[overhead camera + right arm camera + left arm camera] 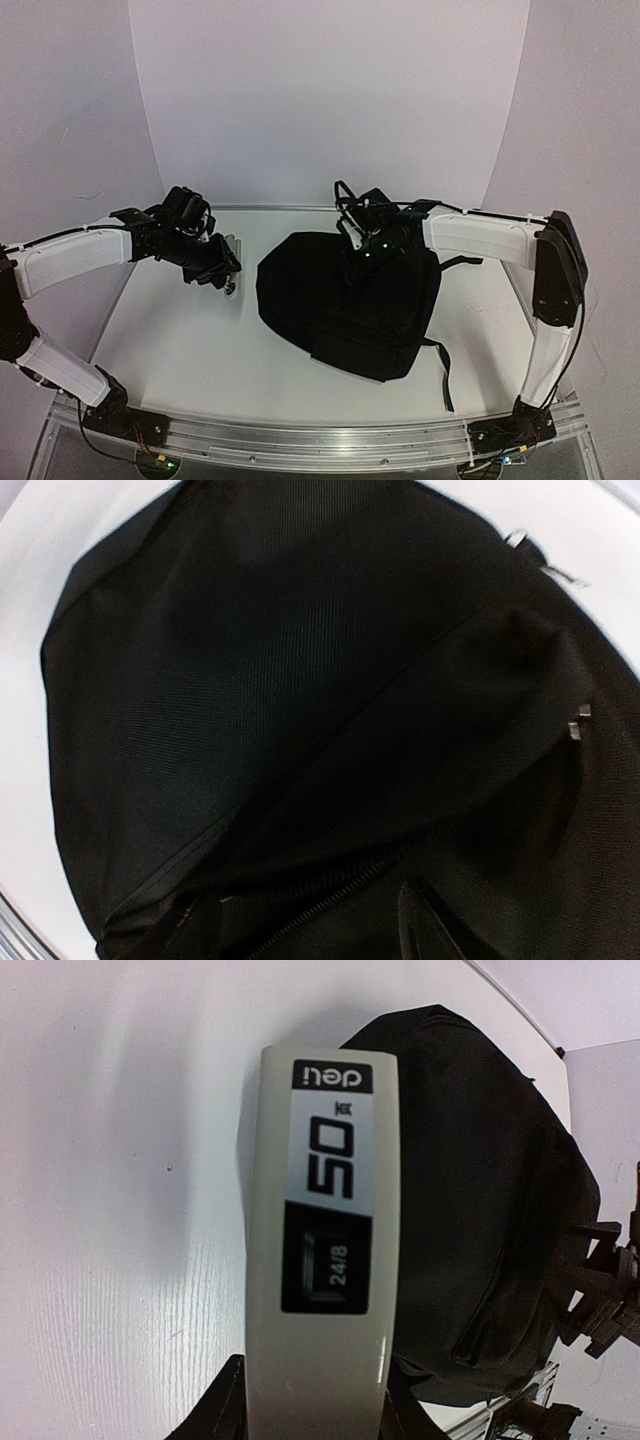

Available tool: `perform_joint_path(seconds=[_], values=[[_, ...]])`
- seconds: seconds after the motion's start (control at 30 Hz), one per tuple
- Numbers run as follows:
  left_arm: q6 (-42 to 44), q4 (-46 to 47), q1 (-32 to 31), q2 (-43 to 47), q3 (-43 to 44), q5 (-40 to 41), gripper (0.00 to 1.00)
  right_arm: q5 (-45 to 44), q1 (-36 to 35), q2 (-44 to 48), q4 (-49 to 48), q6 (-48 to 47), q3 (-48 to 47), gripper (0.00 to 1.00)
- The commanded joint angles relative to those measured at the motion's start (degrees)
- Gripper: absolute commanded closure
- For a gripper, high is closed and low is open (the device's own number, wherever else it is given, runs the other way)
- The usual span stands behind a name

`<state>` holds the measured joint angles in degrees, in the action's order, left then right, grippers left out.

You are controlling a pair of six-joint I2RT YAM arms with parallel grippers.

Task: Pack the student bag
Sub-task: Move the student bag to the center of the board.

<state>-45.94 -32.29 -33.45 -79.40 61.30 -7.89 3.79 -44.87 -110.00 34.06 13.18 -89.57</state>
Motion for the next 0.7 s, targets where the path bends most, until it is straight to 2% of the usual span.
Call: perform_joint_path(seconds=[0.0, 0.1, 0.27, 0.37, 0.5, 0.67], values=[[0.2, 4.9, -0.2, 3.0, 1.5, 0.6, 1.00, -1.1, -2.2, -1.2, 0.9, 0.3, -2.5, 0.32], [0.2, 4.9, -0.2, 3.0, 1.7, 0.8, 1.00, 0.8, -2.9, -0.6, 1.4, -2.7, 0.3, 0.33], [0.3, 4.8, -0.2, 2.3, 2.3, 0.6, 1.00, 3.8, -3.8, 1.5, 6.7, -14.1, 6.0, 0.37], [0.4, 5.0, -0.2, 1.6, 2.7, 0.3, 1.00, -0.5, -3.5, 3.5, 9.7, -19.8, 9.9, 0.39], [0.7, 5.3, -0.2, 0.6, 3.3, -0.2, 1.00, -3.5, 0.2, 7.9, 11.6, -25.2, 12.8, 0.39], [1.3, 5.7, -0.2, -0.9, 4.1, -0.7, 1.00, -6.4, 8.4, 8.7, 13.2, -32.1, 9.9, 0.39]])
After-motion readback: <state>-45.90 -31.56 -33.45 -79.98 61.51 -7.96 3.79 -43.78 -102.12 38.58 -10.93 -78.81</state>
